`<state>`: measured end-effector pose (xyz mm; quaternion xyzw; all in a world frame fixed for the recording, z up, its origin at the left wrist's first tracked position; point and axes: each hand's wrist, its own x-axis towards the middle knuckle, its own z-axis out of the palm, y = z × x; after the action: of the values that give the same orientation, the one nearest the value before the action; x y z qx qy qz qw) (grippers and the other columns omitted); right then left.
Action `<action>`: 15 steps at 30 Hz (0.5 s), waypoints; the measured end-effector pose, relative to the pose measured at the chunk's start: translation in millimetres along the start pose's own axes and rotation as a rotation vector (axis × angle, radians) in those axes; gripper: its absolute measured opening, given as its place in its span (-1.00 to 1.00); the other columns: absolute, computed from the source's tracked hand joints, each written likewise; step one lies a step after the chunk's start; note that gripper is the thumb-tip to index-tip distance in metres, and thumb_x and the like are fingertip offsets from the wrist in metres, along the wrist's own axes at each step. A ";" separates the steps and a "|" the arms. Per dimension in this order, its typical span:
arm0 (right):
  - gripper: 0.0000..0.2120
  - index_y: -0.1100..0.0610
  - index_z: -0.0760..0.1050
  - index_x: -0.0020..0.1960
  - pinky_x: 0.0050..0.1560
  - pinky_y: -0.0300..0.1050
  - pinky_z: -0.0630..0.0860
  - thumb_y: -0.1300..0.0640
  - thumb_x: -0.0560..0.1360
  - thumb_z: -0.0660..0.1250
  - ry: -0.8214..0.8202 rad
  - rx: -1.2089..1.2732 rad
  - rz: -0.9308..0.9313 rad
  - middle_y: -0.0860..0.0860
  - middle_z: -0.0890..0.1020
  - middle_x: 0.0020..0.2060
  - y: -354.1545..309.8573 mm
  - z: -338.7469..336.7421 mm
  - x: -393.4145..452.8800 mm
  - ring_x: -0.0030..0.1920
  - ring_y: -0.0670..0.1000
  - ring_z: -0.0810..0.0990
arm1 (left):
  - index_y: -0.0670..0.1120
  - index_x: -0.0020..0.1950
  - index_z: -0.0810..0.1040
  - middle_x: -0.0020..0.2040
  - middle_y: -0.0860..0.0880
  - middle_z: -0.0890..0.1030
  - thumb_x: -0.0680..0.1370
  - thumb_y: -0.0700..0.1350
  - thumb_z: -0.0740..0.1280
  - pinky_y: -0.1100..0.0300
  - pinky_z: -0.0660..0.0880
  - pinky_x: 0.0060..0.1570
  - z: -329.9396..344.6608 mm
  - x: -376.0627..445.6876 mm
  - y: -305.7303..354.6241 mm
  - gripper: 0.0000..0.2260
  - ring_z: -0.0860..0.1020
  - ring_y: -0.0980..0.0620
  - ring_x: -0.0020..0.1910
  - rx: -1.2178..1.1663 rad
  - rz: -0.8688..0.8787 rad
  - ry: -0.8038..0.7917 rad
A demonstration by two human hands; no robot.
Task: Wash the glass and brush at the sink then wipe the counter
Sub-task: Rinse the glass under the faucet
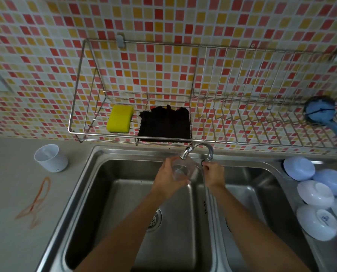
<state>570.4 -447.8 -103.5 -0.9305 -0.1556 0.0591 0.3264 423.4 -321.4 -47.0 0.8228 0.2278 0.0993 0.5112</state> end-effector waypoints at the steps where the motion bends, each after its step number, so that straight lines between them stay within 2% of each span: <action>1: -0.79 0.16 0.65 0.07 0.02 -0.26 0.46 0.30 0.54 0.28 -0.002 -0.002 -0.001 0.15 0.69 -0.03 -0.1 0.1 0.1 -0.07 0.08 0.65 | 0.04 0.37 0.28 0.28 0.10 0.46 0.28 -0.07 0.62 0.36 0.39 0.16 0.1 0.7 0.2 -0.22 0.45 0.21 0.17 0.001 -0.001 0.002; 3: -0.79 0.15 0.64 0.09 0.09 -0.20 0.51 0.29 0.54 0.28 -0.004 0.002 -0.006 0.14 0.69 -0.01 -0.3 0.6 0.2 -0.05 0.07 0.65 | 0.03 0.36 0.29 0.29 0.10 0.47 0.27 -0.07 0.62 0.40 0.37 0.13 0.1 1.6 0.6 -0.23 0.46 0.21 0.16 0.010 0.006 0.009; 8: -0.77 0.16 0.63 0.13 0.12 -0.15 0.51 0.29 0.55 0.27 0.012 -0.001 -0.017 0.16 0.68 0.02 -0.8 0.0 0.0 -0.03 0.11 0.65 | 0.04 0.32 0.31 0.26 0.08 0.48 0.26 0.00 0.62 0.28 0.44 0.10 2.9 -0.3 -5.0 -0.27 0.49 0.10 0.19 0.063 0.023 -0.023; 13: -0.77 0.14 0.63 0.14 0.09 -0.14 0.51 0.27 0.55 0.27 0.023 -0.015 -0.006 0.17 0.68 0.03 -1.8 -1.5 -0.7 0.00 0.15 0.64 | 0.13 0.24 0.30 0.14 0.13 0.52 0.26 -0.03 0.62 0.49 0.37 -0.05 2.0 3.2 -0.7 -0.31 0.50 0.16 0.10 -0.004 -0.022 0.017; 15: -0.78 0.13 0.63 0.13 0.10 -0.12 0.52 0.27 0.55 0.27 0.017 -0.019 -0.005 0.15 0.68 0.02 -1.6 -1.1 -1.3 -0.01 0.13 0.64 | 0.11 0.28 0.31 0.14 0.11 0.55 0.24 0.01 0.62 0.41 0.42 0.00 0.9 8.7 1.3 -0.28 0.53 0.14 0.10 -0.025 -0.037 0.028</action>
<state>569.0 -447.7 -101.6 -0.9336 -0.1554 0.0490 0.3191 431.7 -318.5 -46.8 0.8103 0.2489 0.1039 0.5202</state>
